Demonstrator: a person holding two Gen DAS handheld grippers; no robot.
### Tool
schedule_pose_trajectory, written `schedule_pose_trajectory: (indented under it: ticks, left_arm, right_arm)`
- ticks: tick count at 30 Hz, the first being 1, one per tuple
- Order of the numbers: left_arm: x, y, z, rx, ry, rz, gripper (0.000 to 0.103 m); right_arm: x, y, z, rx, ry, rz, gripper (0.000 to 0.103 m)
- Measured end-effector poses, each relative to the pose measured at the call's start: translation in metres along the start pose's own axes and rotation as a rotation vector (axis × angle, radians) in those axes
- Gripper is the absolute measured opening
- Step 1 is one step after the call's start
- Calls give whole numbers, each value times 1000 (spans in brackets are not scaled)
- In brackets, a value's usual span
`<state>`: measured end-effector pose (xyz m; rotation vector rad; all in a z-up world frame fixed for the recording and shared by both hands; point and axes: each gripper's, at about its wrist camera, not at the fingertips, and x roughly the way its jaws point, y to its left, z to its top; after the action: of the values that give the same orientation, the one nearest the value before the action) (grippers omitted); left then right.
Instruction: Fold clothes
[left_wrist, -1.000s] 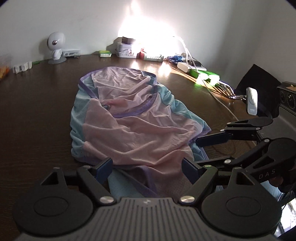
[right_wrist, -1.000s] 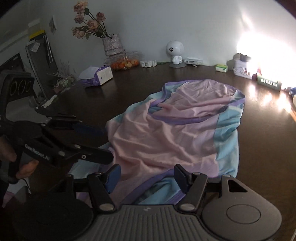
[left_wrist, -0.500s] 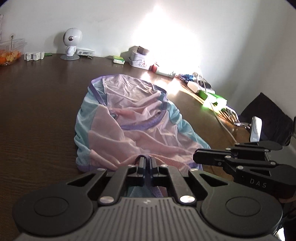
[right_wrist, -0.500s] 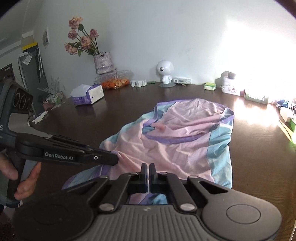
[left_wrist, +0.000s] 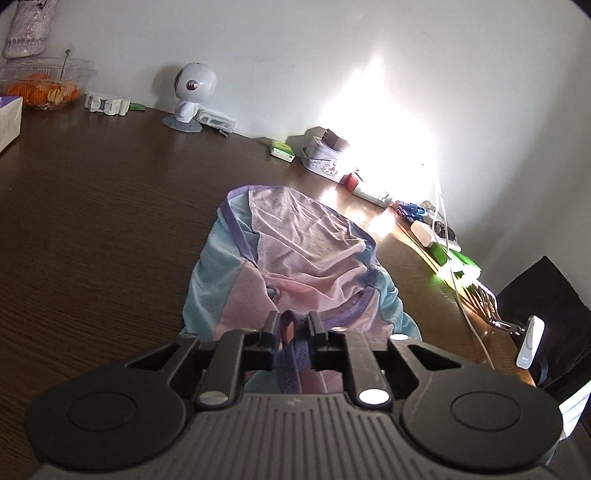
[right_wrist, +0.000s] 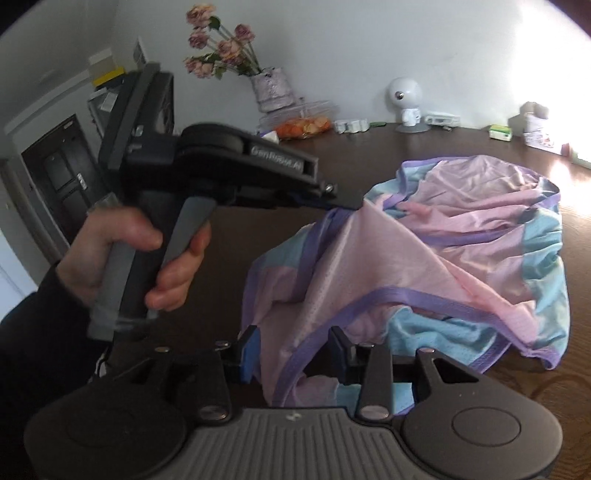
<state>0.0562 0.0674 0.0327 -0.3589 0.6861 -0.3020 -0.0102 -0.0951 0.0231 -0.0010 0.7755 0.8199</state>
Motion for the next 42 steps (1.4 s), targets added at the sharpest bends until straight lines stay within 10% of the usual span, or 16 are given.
schedule_pose_trajectory:
  ticks: [2, 13, 19, 24, 35, 42]
  left_arm:
    - [-19, 4, -4, 30, -30, -19, 62]
    - [-66, -22, -66, 378, -87, 1, 84]
    - [-36, -58, -70, 581, -76, 65, 84]
    - [-15, -63, -66, 676, -14, 81, 84]
    - [-7, -48, -51, 643, 26, 105, 84]
    - [-13, -74, -70, 798, -22, 133, 86]
  right_arm:
    - [7, 6, -2, -30, 29, -32, 1]
    - [-50, -36, 38, 103, -254, -216, 3]
    - [-47, -74, 31, 203, -244, -365, 10]
    - [-64, -56, 11, 119, -254, -328, 21]
    - [-37, -6, -17, -11, -129, -334, 23]
    - [-41, -5, -16, -11, -148, -403, 2]
